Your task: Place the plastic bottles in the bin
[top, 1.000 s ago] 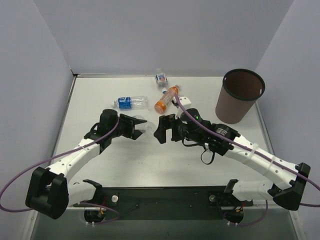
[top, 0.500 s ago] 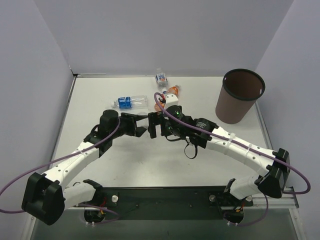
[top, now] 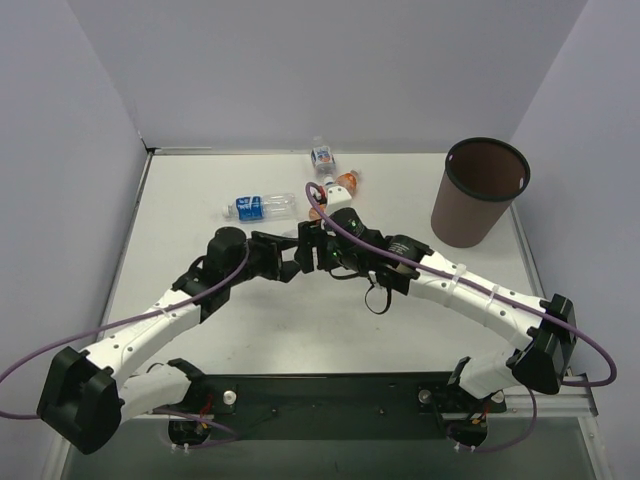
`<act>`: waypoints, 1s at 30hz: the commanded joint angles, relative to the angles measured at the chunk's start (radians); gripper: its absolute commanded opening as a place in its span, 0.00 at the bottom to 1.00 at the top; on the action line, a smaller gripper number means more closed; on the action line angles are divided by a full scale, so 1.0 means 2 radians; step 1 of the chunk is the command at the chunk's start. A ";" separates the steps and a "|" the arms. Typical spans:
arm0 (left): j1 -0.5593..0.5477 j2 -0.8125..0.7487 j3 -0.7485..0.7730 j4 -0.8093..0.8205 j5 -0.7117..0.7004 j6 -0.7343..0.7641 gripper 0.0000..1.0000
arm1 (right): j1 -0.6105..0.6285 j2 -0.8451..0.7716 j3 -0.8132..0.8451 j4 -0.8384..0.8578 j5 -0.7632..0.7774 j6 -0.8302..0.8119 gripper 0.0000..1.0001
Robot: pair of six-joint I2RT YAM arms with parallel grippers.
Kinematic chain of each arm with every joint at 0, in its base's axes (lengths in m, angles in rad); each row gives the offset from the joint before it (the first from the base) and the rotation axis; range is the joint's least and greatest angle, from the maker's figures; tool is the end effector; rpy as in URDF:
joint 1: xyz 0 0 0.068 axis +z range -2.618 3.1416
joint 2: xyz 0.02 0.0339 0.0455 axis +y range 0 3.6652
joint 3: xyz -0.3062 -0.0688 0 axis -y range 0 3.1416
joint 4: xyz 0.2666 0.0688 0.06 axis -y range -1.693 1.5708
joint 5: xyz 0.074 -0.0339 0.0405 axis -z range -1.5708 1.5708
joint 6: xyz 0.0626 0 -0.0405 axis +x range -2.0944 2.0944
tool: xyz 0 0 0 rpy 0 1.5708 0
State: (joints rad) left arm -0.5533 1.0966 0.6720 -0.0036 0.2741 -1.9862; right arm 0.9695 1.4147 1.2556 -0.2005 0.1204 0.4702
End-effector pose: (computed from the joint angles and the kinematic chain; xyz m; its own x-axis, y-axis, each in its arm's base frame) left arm 0.2208 -0.1563 0.2750 -0.5120 -0.7190 0.4700 -0.6119 -0.0787 -0.7870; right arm 0.2170 0.3030 0.3851 -0.5196 0.0378 -0.8536 -0.5829 0.7148 0.3864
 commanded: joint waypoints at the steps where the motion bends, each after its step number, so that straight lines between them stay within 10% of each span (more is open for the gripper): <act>1: -0.012 -0.019 -0.004 0.029 -0.018 -0.033 0.52 | -0.005 -0.007 0.015 0.011 0.003 0.002 0.49; 6: -0.012 -0.018 -0.001 0.039 -0.004 -0.028 0.96 | -0.013 -0.035 0.016 -0.019 0.030 0.015 0.41; 17: 0.088 -0.068 0.028 -0.101 -0.014 0.164 0.97 | -0.174 -0.146 0.128 -0.231 0.063 0.041 0.40; 25: 0.125 -0.001 0.151 -0.243 -0.054 0.400 0.97 | -0.291 -0.186 0.204 -0.266 0.135 -0.006 0.33; 30: 0.138 0.055 0.179 -0.260 -0.085 0.421 0.97 | -0.363 -0.159 0.218 -0.289 0.103 0.026 0.33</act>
State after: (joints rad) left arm -0.3035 1.1454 0.9756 -0.4362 0.1776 -1.2747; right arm 0.3195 1.0233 1.6752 -0.7101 0.3302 0.4965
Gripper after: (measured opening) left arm 0.974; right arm 0.523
